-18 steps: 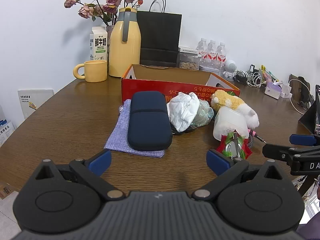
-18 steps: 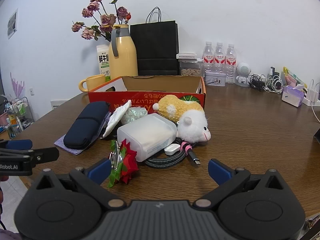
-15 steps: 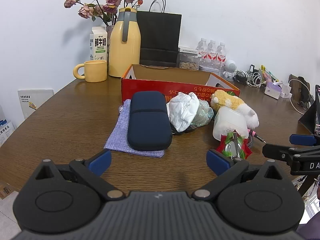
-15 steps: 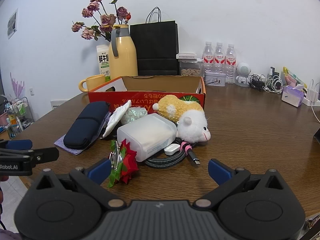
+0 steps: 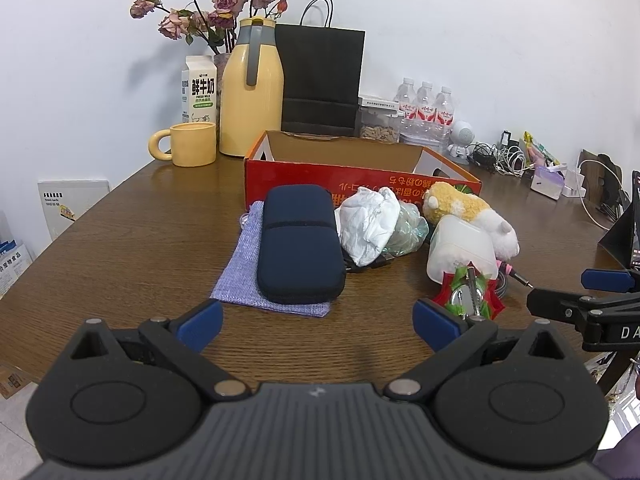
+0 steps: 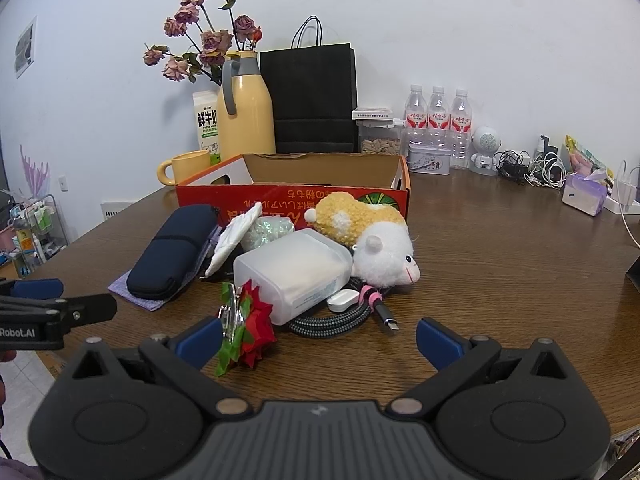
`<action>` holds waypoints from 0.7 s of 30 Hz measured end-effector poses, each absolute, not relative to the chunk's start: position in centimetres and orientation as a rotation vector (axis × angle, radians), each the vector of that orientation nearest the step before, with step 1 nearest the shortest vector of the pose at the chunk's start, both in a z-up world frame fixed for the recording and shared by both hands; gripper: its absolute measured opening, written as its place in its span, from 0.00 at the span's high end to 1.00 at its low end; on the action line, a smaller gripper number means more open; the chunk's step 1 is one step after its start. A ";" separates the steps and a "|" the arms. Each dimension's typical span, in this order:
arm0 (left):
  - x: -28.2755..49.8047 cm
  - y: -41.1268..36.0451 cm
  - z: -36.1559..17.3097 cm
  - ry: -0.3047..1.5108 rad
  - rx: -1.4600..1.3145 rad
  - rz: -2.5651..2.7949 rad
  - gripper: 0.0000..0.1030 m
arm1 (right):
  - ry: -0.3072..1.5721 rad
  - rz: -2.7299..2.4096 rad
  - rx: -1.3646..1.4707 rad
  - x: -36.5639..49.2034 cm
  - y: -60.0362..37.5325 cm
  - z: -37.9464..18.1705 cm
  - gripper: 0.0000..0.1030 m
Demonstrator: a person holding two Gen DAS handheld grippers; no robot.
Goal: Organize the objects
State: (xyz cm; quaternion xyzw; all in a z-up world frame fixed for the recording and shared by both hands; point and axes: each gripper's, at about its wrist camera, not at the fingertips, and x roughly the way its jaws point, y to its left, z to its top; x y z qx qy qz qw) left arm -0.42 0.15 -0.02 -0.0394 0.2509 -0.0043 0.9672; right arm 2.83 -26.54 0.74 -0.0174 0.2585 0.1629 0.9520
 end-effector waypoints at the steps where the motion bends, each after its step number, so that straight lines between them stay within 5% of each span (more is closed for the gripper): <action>1: -0.4 0.2 0.0 0.508 -0.080 -0.008 0.00 | 0.525 0.331 -0.036 2.8 -26.5 0.7 0.00; 21: -0.3 0.2 0.0 0.515 -0.079 0.002 0.00 | 0.523 0.331 -0.035 2.8 -26.6 0.7 0.00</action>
